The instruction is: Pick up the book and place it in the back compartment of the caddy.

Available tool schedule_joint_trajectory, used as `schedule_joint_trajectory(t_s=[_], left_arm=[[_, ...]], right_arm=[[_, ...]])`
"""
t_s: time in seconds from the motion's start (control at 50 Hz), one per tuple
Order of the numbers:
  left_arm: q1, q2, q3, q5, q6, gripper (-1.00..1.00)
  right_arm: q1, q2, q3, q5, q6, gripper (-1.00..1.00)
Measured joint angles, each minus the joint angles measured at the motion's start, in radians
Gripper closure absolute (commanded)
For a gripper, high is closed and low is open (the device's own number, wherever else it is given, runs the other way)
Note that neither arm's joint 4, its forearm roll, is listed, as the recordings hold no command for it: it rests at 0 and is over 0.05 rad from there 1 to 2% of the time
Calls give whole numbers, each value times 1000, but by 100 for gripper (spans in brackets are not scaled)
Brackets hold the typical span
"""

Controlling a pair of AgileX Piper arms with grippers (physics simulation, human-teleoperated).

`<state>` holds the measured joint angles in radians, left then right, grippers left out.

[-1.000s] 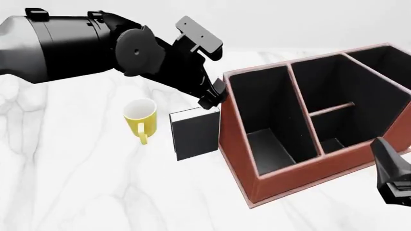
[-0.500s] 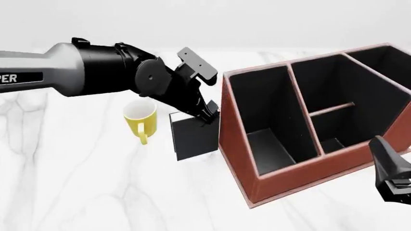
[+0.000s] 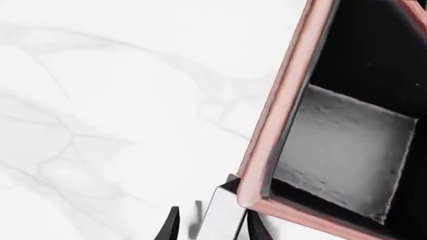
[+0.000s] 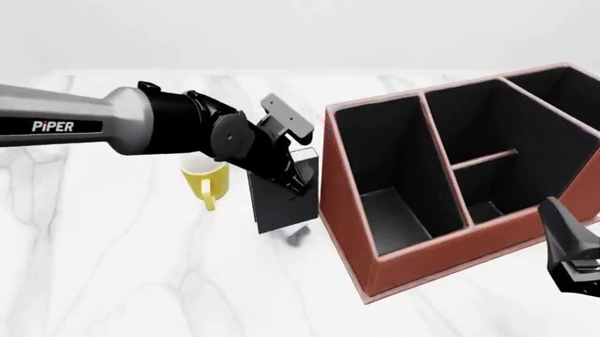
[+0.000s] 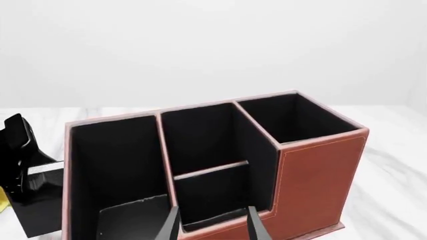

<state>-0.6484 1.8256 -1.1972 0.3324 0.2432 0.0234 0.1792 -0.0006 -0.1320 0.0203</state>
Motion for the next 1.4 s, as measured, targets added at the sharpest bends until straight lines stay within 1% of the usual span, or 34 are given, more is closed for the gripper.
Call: schedule_joint_trajectory(t_s=[0.12,0.14,0.24,0.3,0.44,0.6,0.68,0.78,0.9,1.06,1.26,1.4], left_arm=[[0,4,10,-21,-2,-100],[0,4,12,-25,0,100],[-1,3,20,-50,-94,100],[3,2,21,-56,-134,100],[15,0,13,-52,-65,100],[25,-34,15,-21,-32,100],[32,-73,-4,19,-17,100],[33,-145,-61,99,4,100],[27,-225,-177,217,30,100],[9,-285,-374,392,75,100],[-27,-259,-713,614,137,100],[-78,-178,-953,718,165,100]], right_arm=[[0,3,0,-2,0,-100],[0,3,0,-2,0,-100],[0,4,0,-3,0,-100],[-1,6,0,-5,1,-100],[-1,6,0,-5,1,-100],[-1,5,0,-4,1,-100],[-1,5,0,-3,1,-100],[-1,4,0,-2,0,-100],[-1,5,0,-3,0,-100],[-1,5,0,-4,-1,-100],[0,-14,0,13,-1,-100],[2,-32,0,29,-1,-100]])
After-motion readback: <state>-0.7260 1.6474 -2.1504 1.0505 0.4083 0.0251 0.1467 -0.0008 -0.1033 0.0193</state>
